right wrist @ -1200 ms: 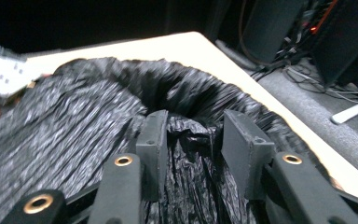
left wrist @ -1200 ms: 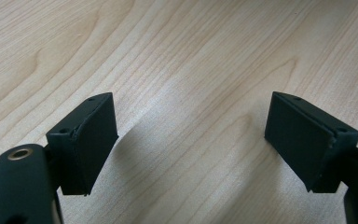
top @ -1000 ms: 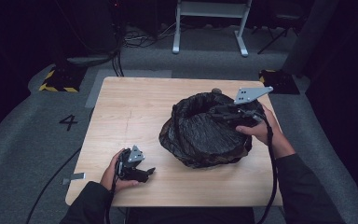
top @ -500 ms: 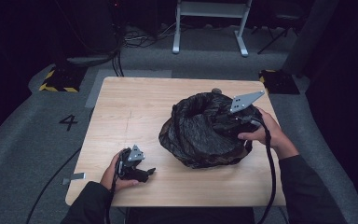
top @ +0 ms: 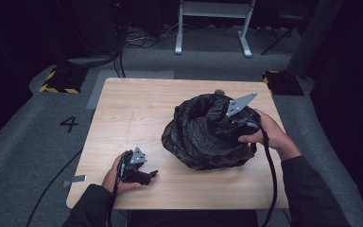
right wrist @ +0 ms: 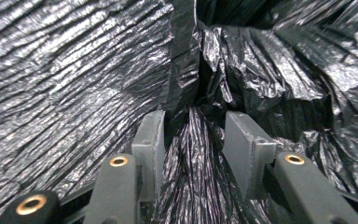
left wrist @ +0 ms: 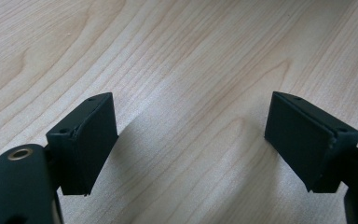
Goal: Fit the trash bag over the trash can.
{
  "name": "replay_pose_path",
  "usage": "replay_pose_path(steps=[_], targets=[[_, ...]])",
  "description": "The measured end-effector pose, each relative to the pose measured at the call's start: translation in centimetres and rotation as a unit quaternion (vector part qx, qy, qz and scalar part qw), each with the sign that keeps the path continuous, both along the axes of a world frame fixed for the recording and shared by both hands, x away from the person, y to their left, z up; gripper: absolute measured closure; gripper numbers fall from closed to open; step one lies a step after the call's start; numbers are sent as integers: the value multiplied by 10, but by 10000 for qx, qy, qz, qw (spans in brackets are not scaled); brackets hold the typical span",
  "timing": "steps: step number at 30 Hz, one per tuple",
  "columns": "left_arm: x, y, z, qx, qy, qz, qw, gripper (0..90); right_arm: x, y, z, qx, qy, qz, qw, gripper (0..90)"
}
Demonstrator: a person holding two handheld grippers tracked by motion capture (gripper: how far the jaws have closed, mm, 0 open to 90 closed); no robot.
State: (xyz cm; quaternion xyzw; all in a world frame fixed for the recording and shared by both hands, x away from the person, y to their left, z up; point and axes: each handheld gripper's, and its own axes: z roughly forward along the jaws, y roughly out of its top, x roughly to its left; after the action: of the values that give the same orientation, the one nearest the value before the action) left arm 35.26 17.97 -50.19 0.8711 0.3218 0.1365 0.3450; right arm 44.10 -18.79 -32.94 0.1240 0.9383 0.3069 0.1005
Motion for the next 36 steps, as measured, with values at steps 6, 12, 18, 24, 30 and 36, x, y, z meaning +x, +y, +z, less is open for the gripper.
replay_pose_path(steps=[6,12,18,24,30,36], targets=[[1,0,0,-30,49,3,10000,170,10,4,-1,-232,13,-33,9997,556],[2,1,0,-63,109,18,9999,169,12,5,-1,-146,-110,-124,9998,420],[2,1,-1,-106,164,57,9998,166,9,-2,0,249,-242,-291,9990,286],[3,1,-1,-92,173,75,9998,158,5,-9,5,754,-281,-515,9954,228],[3,1,-1,-95,170,71,9998,157,-14,-21,18,1531,-551,-555,9851,227],[3,1,-1,-71,150,64,9998,155,-33,-41,25,1889,-789,-655,9766,216]])
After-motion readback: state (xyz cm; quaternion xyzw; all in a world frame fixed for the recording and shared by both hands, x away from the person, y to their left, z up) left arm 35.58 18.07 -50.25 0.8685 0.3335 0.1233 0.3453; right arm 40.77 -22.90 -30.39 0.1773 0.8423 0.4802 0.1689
